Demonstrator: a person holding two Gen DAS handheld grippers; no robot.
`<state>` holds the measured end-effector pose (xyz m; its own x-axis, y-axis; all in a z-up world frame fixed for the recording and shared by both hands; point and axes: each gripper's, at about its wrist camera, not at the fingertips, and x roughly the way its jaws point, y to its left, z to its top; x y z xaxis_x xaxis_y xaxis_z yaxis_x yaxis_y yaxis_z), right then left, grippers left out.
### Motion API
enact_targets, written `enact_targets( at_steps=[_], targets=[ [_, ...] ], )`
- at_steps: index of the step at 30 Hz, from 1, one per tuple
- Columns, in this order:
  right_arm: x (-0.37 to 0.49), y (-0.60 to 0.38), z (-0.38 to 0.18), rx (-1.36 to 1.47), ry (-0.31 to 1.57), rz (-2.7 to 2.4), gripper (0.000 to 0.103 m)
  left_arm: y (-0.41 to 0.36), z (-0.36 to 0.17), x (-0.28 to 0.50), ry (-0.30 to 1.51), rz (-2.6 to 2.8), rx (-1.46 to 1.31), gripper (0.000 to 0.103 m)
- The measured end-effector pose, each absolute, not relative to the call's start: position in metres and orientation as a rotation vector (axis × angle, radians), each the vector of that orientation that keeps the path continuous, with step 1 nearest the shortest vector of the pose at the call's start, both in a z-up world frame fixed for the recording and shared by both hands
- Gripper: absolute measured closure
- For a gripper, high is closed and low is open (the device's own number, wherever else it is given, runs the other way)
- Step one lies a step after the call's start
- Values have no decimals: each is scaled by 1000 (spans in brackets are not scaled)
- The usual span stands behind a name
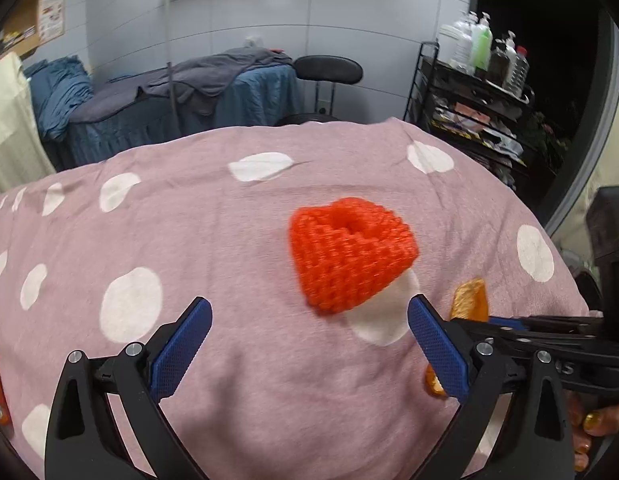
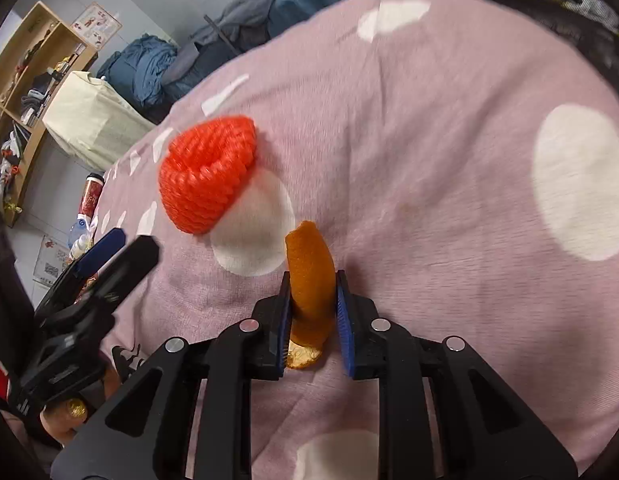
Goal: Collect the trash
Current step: 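Grasp the orange mesh net with the left gripper while the right grasps the orange peel, then carry the orange peel into the bin and open the right gripper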
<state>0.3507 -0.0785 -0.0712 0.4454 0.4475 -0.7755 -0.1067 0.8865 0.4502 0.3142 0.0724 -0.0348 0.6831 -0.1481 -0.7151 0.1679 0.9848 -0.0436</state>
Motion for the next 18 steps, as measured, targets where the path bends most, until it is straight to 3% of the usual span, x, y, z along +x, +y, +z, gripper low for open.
enact_targets(
  at_steps=[6,9,11,12,14,18],
  targets=[
    [324,-103,-40,315,939,310,83,44,-42,335,833,-213,79,7],
    [310,-115,-30,297,905,306,83,39,-44,345,848,-203,70,27],
    [299,-120,-23,269,876,294,83,39,-45,348,859,-199,45,49],
    [296,-123,-20,260,864,289,83,40,-45,346,851,-193,35,52],
    [287,-133,-16,256,843,277,83,44,-42,340,836,-189,20,68],
    [273,-150,-13,273,809,272,83,51,-33,321,812,-200,-28,77]
  ],
)
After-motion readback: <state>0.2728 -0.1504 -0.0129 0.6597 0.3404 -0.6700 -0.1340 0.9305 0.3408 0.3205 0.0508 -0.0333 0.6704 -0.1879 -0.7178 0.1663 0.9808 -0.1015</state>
